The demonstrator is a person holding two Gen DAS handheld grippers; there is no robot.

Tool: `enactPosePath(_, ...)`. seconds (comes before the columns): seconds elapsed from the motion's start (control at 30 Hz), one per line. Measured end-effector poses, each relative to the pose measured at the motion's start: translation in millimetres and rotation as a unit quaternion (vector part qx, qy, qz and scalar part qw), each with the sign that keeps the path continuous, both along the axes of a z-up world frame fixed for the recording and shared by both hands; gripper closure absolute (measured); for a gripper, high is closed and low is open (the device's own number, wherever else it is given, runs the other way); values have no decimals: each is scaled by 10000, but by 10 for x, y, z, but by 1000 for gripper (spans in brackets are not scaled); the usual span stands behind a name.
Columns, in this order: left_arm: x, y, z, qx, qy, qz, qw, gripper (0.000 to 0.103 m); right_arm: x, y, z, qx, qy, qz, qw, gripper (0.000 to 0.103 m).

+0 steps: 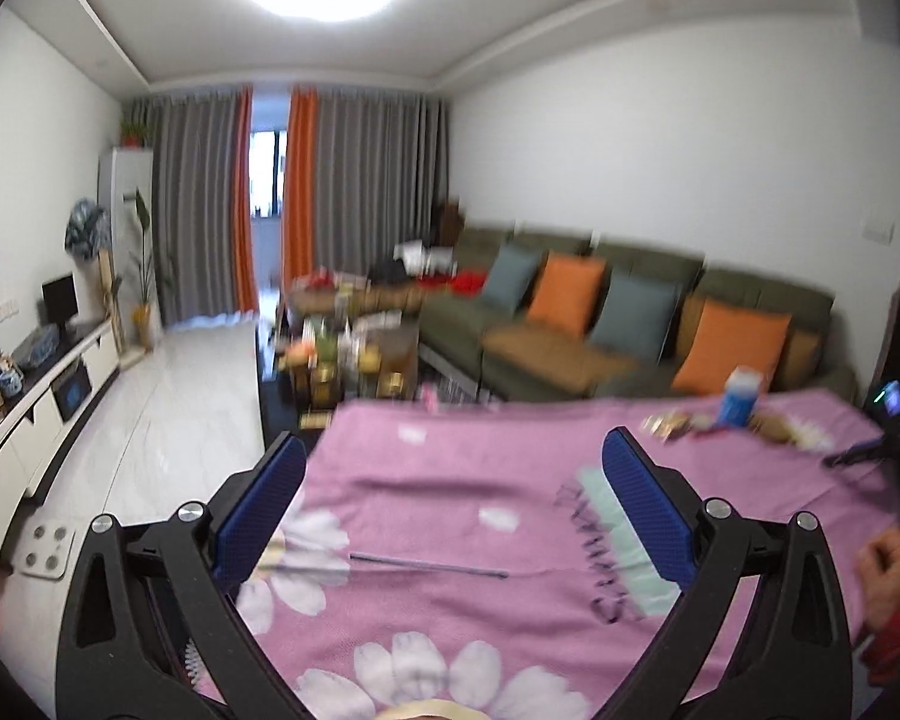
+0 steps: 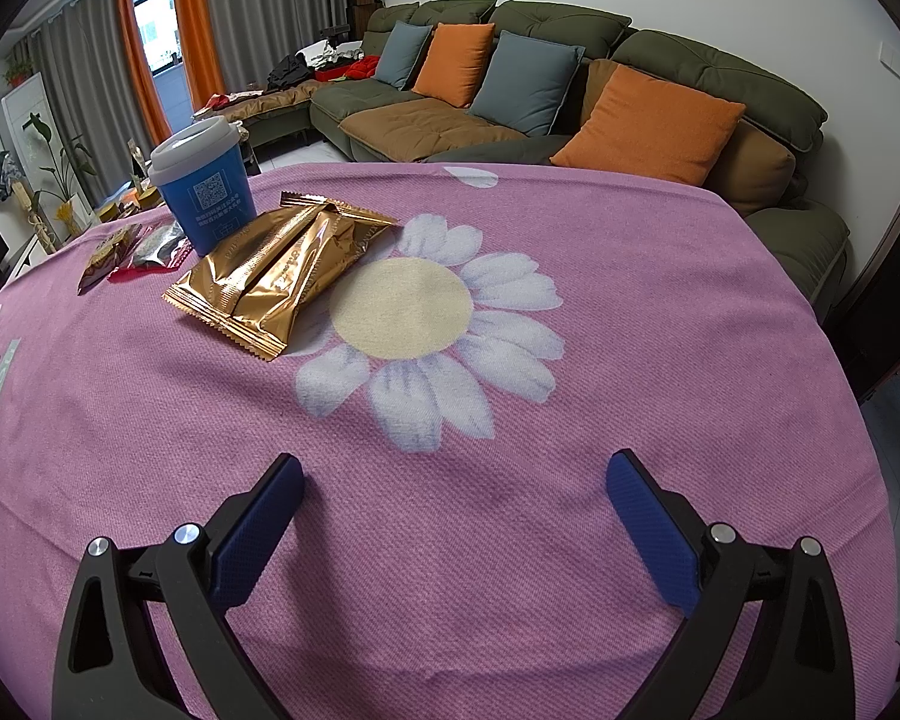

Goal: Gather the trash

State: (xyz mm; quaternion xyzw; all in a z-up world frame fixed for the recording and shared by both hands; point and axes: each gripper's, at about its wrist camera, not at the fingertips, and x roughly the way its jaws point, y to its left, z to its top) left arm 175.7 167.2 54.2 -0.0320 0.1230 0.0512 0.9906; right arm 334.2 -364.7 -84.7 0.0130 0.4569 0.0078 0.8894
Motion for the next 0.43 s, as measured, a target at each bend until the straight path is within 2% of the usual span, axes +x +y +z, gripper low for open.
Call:
enactPosePath(0.07,-181,-64,92,61,-307,-116,9994,5,5,-6,4,0,0,0,10000,5)
enactPosePath(0.17,-240,-158,134,195,-404,-202,9988,5,2,-4,2,0,0,0,10000,5)
enactPosePath(0.33,11,-142,-6,155,83,-221,9996,5,4,-5,3,-1,0,0,10000,5)
enactPosePath(0.43,325,-55,-114,212,417,-84,9989,5,5,-6,4,-1,0,0,10000,5)
